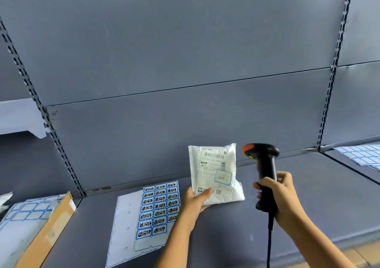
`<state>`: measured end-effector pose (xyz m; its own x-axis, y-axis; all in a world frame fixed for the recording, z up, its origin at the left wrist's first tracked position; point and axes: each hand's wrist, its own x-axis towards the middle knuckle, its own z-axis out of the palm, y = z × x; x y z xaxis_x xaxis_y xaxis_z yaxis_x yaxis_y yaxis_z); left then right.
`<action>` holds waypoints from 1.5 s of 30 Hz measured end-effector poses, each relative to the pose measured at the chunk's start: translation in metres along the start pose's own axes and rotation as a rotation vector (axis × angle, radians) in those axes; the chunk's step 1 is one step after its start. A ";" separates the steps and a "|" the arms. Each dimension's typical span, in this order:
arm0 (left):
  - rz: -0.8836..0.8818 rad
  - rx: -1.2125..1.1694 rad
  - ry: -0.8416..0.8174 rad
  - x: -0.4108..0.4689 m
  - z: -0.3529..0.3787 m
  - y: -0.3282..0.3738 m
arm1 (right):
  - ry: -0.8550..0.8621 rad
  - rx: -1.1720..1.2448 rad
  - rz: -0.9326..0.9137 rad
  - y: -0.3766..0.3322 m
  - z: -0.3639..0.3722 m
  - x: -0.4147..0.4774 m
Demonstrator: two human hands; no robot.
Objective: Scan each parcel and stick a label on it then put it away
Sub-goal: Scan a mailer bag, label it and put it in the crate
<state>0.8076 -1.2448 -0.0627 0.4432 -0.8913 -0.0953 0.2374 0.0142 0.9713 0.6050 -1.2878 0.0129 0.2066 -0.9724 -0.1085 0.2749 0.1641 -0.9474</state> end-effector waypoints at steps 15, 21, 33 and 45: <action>0.083 0.012 0.011 0.018 0.004 -0.003 | -0.176 -0.123 -0.066 -0.002 0.043 -0.039; 0.078 0.032 0.022 0.018 0.004 -0.004 | -0.192 -0.138 -0.066 -0.001 0.043 -0.034; 0.059 -0.001 0.024 0.013 0.005 -0.001 | -0.113 -0.051 -0.185 -0.014 0.015 -0.010; 0.030 -0.039 0.056 0.010 0.009 0.003 | 0.000 -0.205 0.115 0.023 -0.068 0.099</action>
<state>0.8052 -1.2581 -0.0587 0.4980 -0.8635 -0.0793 0.2564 0.0593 0.9647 0.5679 -1.3920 -0.0403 0.2259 -0.9491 -0.2196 0.0525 0.2370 -0.9701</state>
